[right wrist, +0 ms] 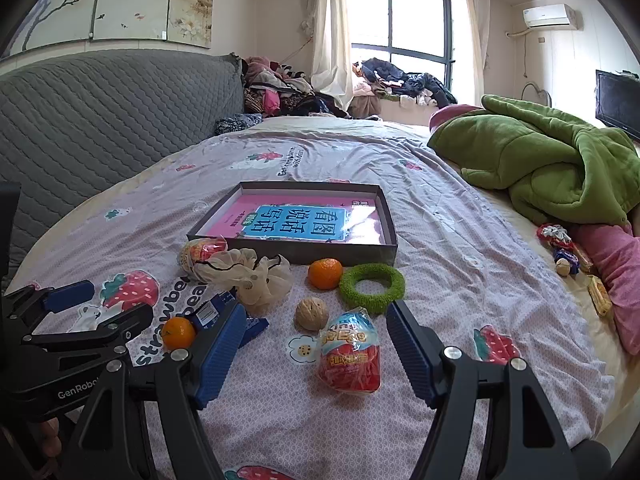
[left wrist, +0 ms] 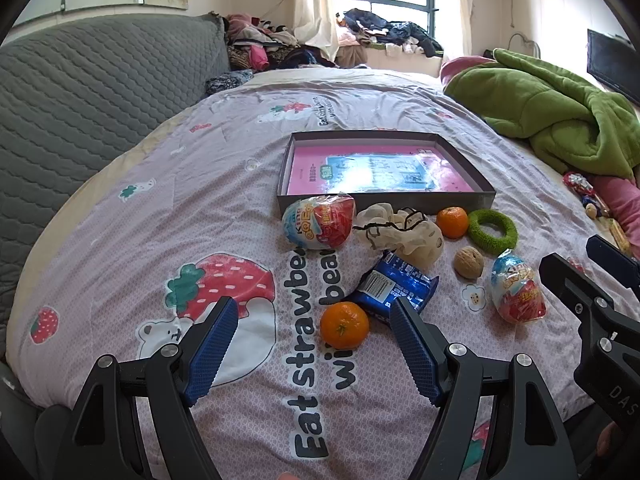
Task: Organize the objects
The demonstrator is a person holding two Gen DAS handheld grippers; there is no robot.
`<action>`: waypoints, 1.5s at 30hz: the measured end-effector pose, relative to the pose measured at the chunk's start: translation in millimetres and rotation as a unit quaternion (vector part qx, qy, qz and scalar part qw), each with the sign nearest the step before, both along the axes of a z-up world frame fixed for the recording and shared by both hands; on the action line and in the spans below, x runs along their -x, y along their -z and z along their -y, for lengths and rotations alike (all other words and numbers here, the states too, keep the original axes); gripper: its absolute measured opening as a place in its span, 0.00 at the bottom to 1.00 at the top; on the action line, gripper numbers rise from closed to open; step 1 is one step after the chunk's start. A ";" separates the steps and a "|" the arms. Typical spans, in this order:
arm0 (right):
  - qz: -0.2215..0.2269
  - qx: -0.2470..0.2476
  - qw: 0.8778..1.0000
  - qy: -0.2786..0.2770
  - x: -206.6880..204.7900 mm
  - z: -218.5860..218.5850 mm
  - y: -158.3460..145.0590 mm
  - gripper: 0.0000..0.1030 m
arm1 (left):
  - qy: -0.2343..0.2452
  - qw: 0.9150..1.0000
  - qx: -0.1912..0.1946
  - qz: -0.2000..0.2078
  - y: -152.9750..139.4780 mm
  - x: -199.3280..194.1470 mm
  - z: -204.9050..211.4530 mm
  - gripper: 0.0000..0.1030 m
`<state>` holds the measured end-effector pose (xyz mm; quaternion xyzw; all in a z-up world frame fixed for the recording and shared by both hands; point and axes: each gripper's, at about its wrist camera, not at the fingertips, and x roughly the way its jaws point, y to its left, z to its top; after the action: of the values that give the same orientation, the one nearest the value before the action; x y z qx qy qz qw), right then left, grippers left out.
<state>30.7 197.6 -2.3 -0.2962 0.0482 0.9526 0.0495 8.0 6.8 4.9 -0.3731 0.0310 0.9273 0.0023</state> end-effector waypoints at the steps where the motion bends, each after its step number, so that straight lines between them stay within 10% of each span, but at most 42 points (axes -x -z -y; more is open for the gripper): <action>1: 0.000 0.000 1.000 0.000 -0.2 -0.1 -0.2 0.70 | -0.001 1.000 0.000 -0.001 -0.3 -0.4 0.1 0.77; 45: 0.055 0.009 0.998 0.010 5.4 -8.1 27.0 0.70 | 0.005 0.998 -0.006 0.064 35.3 2.1 2.6 0.77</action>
<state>25.3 205.6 -29.3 -0.3479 0.0574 0.9339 0.0592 5.9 4.2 -30.4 -0.4313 0.0268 0.9017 0.0111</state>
